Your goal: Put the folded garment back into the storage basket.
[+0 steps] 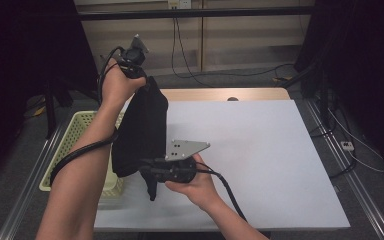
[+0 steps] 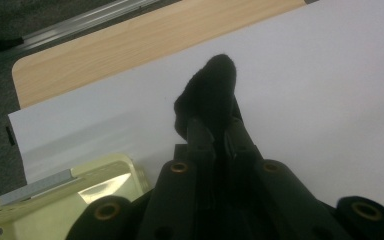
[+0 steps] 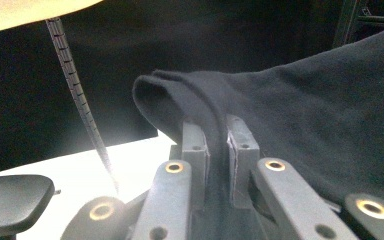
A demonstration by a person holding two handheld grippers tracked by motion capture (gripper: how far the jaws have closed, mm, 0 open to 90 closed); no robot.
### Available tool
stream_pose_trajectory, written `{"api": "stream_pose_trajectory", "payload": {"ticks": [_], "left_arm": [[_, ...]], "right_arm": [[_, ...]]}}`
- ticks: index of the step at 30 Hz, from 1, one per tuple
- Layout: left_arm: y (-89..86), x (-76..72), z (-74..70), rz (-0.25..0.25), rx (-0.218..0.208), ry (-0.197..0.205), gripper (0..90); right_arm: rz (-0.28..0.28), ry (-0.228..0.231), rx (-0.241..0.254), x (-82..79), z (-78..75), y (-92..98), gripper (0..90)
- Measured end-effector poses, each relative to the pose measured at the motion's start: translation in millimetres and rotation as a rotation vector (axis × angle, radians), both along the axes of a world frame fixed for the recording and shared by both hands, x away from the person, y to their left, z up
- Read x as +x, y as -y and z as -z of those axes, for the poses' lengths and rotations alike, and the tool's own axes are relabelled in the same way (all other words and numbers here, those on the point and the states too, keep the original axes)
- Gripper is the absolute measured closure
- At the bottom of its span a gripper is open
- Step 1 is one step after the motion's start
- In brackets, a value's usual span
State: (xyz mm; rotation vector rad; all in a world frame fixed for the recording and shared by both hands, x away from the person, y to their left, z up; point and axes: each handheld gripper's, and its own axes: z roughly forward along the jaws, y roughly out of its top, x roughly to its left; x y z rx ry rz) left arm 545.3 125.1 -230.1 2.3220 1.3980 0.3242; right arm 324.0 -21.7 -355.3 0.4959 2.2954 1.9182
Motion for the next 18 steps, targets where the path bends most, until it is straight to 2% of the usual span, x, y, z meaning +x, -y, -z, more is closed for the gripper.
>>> {"api": "stream_pose_trajectory", "payload": {"ticks": [18], "left_arm": [[-22.7, 0.3, -13.6, -0.022, 0.003, 0.008, 84.9]], "right_arm": [[-0.002, 0.016, 0.015, 4.4, -10.1, -19.5, 82.1]]}}
